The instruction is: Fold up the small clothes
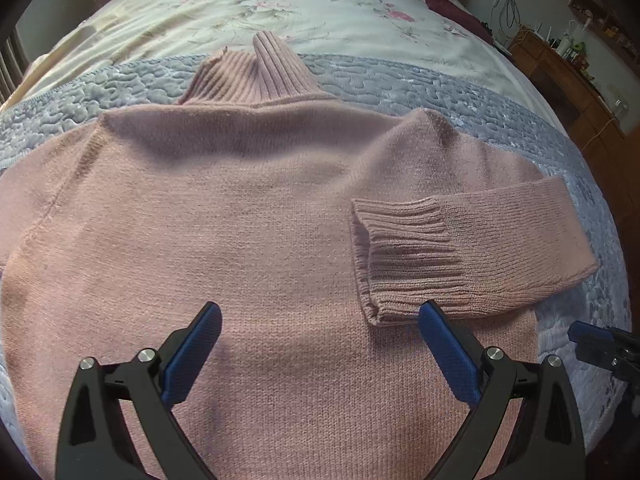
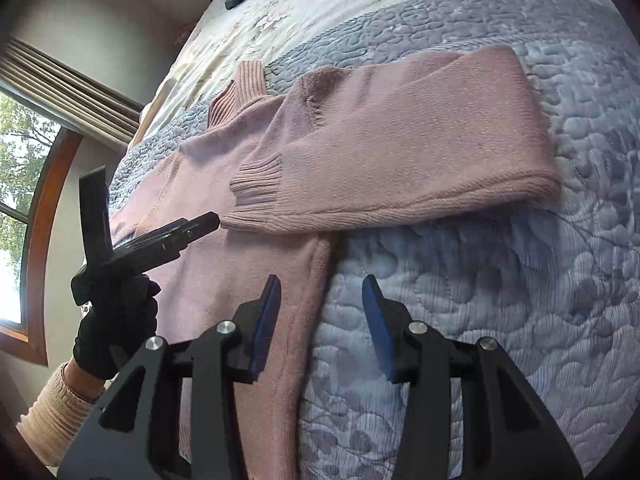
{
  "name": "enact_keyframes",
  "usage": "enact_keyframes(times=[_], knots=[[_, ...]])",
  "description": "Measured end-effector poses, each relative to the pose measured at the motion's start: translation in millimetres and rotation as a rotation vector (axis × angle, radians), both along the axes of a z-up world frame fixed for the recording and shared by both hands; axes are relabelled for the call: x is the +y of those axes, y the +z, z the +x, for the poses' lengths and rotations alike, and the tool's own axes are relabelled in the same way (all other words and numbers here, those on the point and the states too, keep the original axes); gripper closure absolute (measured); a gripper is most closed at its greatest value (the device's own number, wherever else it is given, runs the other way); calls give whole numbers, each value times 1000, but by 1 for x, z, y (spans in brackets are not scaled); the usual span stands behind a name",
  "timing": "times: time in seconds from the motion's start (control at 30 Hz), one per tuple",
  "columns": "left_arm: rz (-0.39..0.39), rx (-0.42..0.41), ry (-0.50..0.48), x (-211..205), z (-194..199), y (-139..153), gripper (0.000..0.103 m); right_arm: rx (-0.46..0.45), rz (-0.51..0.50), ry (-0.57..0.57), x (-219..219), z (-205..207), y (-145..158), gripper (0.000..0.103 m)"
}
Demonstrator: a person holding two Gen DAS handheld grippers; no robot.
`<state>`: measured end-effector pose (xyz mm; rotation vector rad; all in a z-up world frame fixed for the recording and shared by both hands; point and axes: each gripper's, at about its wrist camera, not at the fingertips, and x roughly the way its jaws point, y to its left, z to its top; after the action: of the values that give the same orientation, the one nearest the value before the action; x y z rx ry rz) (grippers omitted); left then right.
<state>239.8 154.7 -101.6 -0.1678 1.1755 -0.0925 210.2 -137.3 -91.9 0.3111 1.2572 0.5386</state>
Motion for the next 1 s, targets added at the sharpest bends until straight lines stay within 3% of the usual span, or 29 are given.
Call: enact_keyframes(times=[0.13,0.23,0.3,0.33,0.4,0.5,0.73,1.0], knots=[[-82,39,-30,-21,11,-11,5,-14,-15,-20,-14,-5,-3,60],[-89,43,-73,-39,18,-13,8,-11,-12,-31,-19,-6,-6,60],[-68,39,-89,-47,21,-12,36,-16,-24,-36,-23,-8,-7,59],[-44,32,-84,-49,22,-10,38,-18,-29,-41,-26,-9,-7,56],[5,10,-66,-49,24,-7,66,-19,-24,-53,-33,-12,-7,55],[16,-34,-51,-44,23,3,89,-21,-26,-74,-38,-11,-6,55],[-75,-184,-24,-17,0,44,95,-21,-25,-128,-57,-8,0,55],[44,-258,100,67,0,73,96,-26,13,-167,-50,5,9,50]])
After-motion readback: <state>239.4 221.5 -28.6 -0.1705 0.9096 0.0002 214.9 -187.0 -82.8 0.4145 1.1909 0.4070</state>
